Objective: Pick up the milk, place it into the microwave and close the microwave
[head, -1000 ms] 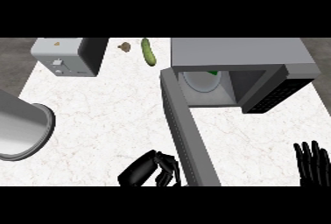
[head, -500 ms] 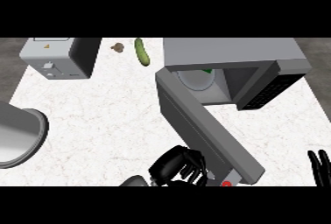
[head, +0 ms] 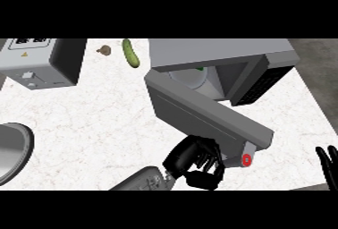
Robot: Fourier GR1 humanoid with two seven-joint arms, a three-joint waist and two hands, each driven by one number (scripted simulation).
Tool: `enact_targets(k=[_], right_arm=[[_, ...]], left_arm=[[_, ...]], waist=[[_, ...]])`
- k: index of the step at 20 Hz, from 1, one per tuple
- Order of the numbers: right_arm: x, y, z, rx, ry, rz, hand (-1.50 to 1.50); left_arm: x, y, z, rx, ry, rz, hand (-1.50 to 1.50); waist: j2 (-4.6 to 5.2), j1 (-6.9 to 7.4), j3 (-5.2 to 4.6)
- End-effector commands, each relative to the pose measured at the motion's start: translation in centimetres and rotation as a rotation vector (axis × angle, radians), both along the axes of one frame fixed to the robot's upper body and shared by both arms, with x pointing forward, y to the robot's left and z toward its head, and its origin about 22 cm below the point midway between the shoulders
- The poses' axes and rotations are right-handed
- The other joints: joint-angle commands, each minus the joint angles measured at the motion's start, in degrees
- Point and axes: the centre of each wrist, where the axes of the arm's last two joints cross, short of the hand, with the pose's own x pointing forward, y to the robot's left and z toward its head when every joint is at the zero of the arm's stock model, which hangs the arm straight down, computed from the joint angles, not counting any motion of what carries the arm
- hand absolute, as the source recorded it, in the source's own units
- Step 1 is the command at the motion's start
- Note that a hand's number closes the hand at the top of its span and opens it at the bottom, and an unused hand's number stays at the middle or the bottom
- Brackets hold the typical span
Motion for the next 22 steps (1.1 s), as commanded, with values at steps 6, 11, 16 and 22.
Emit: enact_targets(k=[6,11,16,22], right_arm=[[0.7,-0.2,2.0,0.011,-0.069,0.051,-1.50],[1.2,-0.6,2.9,0.005,-0.086,0.079,-1.50],[1.5,-0.9,3.7,0.021,-0.099,0.107,-1.50],[2.6,-0.7,4.5,0.034,-0.122,0.185,-1.50]], left_arm=[[2.7,-0.8,3.3,-0.246,-0.092,0.160,-1.50],[3.9,-1.2,4.1,-0.271,-0.112,0.200,-1.50],[5.6,-1.4,5.1,-0.280,-0.129,0.239,-1.50],[6.7,-2.0,6.4,-0.297,-0.142,0.254,-1.50]], waist=[[1.28,-4.94,-0.15],[1.83,-6.72,-0.06],[2.18,-8.47,0.01],[3.00,-9.92,0.17]])
